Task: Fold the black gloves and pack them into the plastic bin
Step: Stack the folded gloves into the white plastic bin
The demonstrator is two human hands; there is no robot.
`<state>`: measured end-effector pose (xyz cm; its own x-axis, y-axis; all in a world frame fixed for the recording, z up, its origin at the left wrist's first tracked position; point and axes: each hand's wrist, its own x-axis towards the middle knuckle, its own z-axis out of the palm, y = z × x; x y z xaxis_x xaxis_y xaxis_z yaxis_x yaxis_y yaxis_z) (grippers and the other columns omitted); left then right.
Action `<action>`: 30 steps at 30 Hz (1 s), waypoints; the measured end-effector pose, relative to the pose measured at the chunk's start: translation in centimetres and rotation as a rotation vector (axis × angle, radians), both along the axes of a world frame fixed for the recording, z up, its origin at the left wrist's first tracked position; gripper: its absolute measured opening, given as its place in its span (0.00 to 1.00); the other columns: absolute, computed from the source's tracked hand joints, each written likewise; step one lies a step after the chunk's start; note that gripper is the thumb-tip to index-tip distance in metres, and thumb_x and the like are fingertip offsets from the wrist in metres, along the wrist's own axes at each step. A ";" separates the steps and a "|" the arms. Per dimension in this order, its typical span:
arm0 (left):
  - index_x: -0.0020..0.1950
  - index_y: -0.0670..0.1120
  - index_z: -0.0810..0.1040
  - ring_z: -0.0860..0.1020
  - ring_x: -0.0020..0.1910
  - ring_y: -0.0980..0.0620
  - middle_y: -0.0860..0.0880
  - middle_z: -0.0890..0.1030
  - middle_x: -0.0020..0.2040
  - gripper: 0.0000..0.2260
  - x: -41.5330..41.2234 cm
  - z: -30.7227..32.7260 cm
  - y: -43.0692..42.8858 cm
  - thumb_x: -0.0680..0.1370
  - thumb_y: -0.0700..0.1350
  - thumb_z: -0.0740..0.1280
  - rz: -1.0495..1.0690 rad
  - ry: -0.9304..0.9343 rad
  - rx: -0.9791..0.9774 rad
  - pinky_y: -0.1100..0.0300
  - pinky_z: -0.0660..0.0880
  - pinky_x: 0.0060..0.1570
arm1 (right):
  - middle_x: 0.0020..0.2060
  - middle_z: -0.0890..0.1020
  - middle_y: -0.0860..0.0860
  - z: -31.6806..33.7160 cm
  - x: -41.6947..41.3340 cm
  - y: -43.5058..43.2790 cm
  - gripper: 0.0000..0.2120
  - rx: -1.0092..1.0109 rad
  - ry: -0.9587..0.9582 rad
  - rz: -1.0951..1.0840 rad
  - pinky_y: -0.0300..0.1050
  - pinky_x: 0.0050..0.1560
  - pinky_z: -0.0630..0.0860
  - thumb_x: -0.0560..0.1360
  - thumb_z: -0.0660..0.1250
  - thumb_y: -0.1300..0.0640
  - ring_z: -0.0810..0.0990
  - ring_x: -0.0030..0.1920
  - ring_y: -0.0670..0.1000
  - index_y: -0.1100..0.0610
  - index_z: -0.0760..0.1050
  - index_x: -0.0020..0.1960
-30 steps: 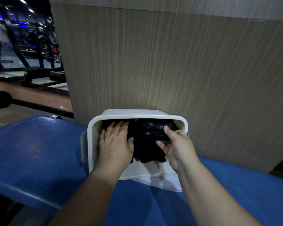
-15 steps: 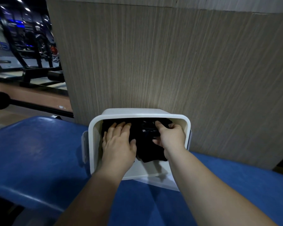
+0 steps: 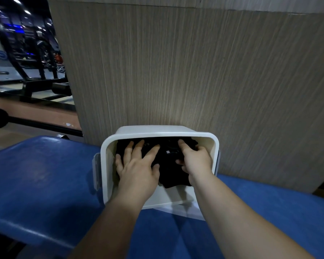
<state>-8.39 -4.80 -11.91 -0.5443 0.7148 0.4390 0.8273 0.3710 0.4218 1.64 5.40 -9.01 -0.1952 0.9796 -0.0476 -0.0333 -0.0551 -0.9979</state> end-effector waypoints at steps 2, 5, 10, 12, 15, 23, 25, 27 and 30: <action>0.74 0.65 0.58 0.43 0.76 0.51 0.54 0.54 0.77 0.24 0.0 0.0 0.1 0.79 0.54 0.60 0.004 0.003 0.002 0.42 0.41 0.74 | 0.43 0.84 0.52 -0.3 0.3 -0.2 0.16 -0.014 0.060 0.049 0.40 0.30 0.74 0.72 0.72 0.50 0.84 0.36 0.50 0.54 0.73 0.56; 0.74 0.64 0.60 0.44 0.76 0.50 0.54 0.56 0.77 0.24 0.0 0.0 0.2 0.79 0.53 0.61 0.002 -0.007 0.028 0.43 0.42 0.74 | 0.45 0.85 0.53 -0.8 0.6 -0.3 0.14 -0.025 0.131 0.097 0.39 0.32 0.76 0.72 0.74 0.55 0.84 0.38 0.49 0.54 0.75 0.55; 0.73 0.64 0.62 0.45 0.76 0.50 0.53 0.58 0.76 0.23 0.0 -0.1 0.5 0.78 0.53 0.62 -0.007 -0.020 0.054 0.46 0.44 0.75 | 0.41 0.84 0.54 -1.0 -0.2 0.3 0.17 -0.023 0.160 0.031 0.40 0.33 0.78 0.71 0.75 0.60 0.83 0.35 0.49 0.57 0.75 0.57; 0.73 0.63 0.63 0.45 0.76 0.51 0.53 0.58 0.76 0.23 -0.1 -0.1 0.4 0.78 0.52 0.62 -0.009 -0.027 0.067 0.46 0.44 0.75 | 0.39 0.84 0.55 -0.9 -0.8 0.5 0.19 -0.014 0.141 0.001 0.41 0.32 0.78 0.70 0.75 0.59 0.82 0.33 0.49 0.58 0.75 0.58; 0.73 0.63 0.62 0.46 0.76 0.51 0.53 0.58 0.76 0.24 -0.2 -0.1 0.4 0.78 0.52 0.62 -0.008 -0.037 0.062 0.46 0.44 0.75 | 0.37 0.83 0.53 -0.9 -1.5 0.8 0.19 -0.004 0.080 -0.036 0.39 0.28 0.76 0.70 0.76 0.56 0.80 0.29 0.47 0.52 0.70 0.55; 0.74 0.61 0.62 0.48 0.75 0.51 0.54 0.60 0.76 0.24 -0.5 -0.1 0.2 0.78 0.52 0.63 -0.012 -0.021 0.084 0.45 0.47 0.75 | 0.35 0.82 0.49 -1.2 -0.8 0.1 0.18 0.084 -0.035 -0.063 0.43 0.34 0.79 0.70 0.74 0.49 0.83 0.32 0.49 0.54 0.73 0.55; 0.74 0.59 0.63 0.50 0.75 0.50 0.53 0.61 0.76 0.25 -0.5 0.0 0.0 0.78 0.51 0.64 -0.020 -0.030 0.109 0.45 0.49 0.74 | 0.38 0.82 0.48 -1.1 -0.3 -0.3 0.16 0.105 -0.047 -0.053 0.42 0.33 0.78 0.72 0.72 0.48 0.83 0.33 0.47 0.53 0.73 0.56; 0.74 0.58 0.64 0.51 0.75 0.49 0.53 0.61 0.76 0.25 -0.4 0.0 -0.2 0.77 0.50 0.64 -0.027 -0.038 0.128 0.44 0.52 0.74 | 0.40 0.82 0.47 -1.1 0.4 -0.8 0.14 0.139 -0.070 -0.043 0.42 0.33 0.78 0.75 0.69 0.49 0.83 0.32 0.46 0.53 0.73 0.57; 0.74 0.58 0.65 0.50 0.76 0.50 0.53 0.61 0.76 0.25 0.0 0.3 -0.8 0.77 0.49 0.64 -0.050 -0.059 0.142 0.43 0.54 0.73 | 0.47 0.82 0.46 -1.4 1.7 -1.6 0.16 0.197 -0.130 -0.047 0.46 0.40 0.82 0.76 0.68 0.49 0.83 0.32 0.45 0.52 0.73 0.62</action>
